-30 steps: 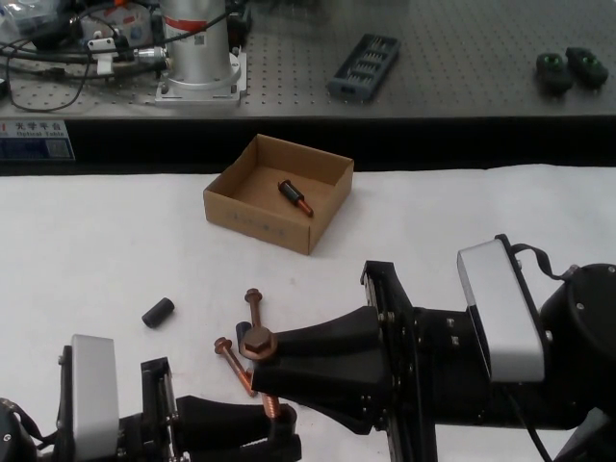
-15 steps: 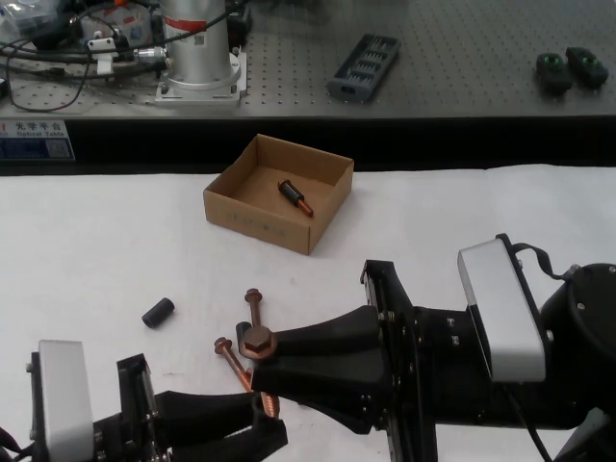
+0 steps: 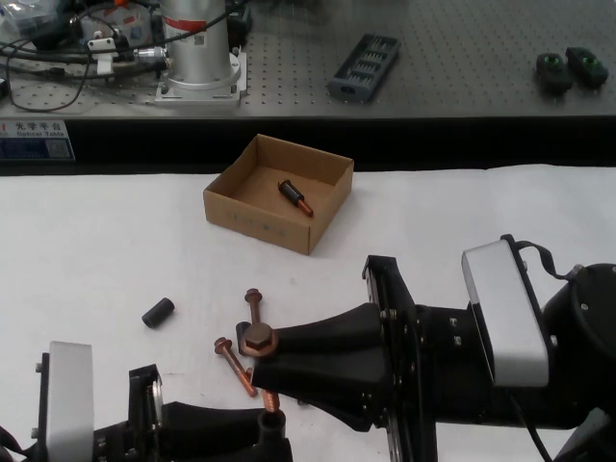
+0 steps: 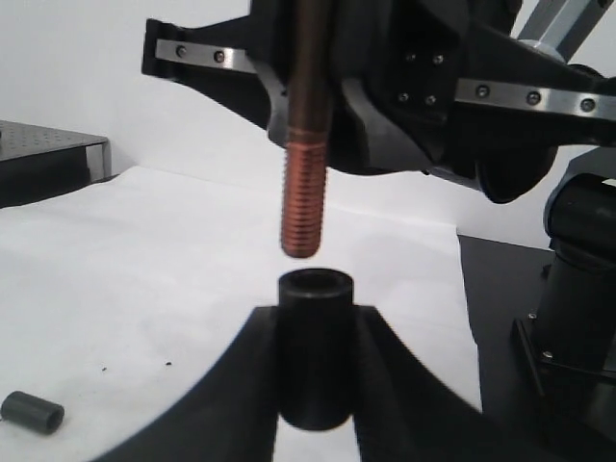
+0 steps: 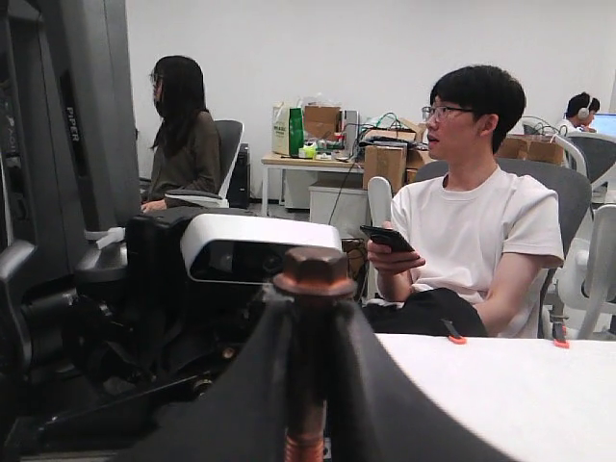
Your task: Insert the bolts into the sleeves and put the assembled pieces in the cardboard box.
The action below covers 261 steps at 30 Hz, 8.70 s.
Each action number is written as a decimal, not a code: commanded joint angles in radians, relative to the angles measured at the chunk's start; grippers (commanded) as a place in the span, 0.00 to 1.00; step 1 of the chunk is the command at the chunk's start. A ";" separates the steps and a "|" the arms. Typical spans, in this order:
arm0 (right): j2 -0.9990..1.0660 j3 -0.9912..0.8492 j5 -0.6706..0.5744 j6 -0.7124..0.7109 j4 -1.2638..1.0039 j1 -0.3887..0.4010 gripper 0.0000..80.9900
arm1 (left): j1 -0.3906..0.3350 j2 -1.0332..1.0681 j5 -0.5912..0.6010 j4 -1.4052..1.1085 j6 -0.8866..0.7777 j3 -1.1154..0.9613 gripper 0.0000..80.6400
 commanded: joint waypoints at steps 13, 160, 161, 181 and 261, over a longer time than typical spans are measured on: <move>-0.001 -0.008 0.006 -0.005 0.052 0.002 0.08 | -0.005 0.000 0.027 -0.073 -0.047 0.002 0.01; -0.004 0.044 -0.119 0.188 0.125 -0.037 0.20 | 0.136 -0.291 -0.340 0.633 -0.331 -0.142 0.01; -0.004 0.049 -0.125 0.188 0.125 -0.046 0.06 | 0.136 -0.307 -0.352 0.720 -0.302 -0.180 0.01; -0.006 0.066 -0.161 0.188 0.148 -0.106 0.08 | 0.172 -0.046 -0.666 1.772 -0.049 -1.125 0.01; -0.006 0.068 -0.122 -0.180 0.305 -0.106 0.08 | 0.193 0.389 -0.488 2.673 0.415 -1.989 0.01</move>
